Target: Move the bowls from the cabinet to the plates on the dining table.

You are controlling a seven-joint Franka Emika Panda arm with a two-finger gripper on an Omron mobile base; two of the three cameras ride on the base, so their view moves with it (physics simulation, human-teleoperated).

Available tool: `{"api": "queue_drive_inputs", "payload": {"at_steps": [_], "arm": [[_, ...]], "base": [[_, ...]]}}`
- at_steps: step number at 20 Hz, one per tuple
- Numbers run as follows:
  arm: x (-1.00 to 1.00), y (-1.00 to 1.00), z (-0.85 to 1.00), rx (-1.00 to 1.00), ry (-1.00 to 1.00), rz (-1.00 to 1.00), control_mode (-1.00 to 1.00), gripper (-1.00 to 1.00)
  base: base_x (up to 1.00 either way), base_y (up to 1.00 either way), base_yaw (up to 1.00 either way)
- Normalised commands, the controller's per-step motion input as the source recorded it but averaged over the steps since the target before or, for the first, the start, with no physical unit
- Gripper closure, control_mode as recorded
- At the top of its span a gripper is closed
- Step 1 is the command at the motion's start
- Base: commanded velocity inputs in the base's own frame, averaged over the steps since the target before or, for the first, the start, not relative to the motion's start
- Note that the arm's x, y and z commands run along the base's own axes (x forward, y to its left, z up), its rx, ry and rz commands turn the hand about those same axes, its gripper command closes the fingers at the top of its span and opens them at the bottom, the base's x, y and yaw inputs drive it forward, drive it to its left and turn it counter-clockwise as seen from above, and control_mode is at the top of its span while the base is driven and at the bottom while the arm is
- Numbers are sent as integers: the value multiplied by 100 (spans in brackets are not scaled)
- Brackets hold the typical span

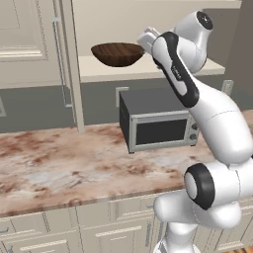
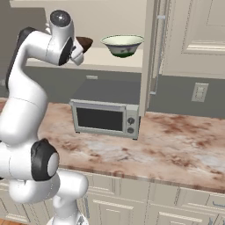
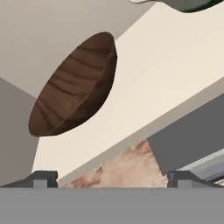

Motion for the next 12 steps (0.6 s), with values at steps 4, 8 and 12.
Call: {"api": "queue_drive_inputs", "payload": {"at_steps": [4, 8, 12], "arm": [[26, 4, 0, 0, 0, 0, -100, -100], [34, 1, -4, 0, 0, 0, -100, -100], [39, 0, -2, 0, 0, 0, -100, -100]], "base": [[0, 0, 0], [0, 0, 0], [0, 0, 0]]}}
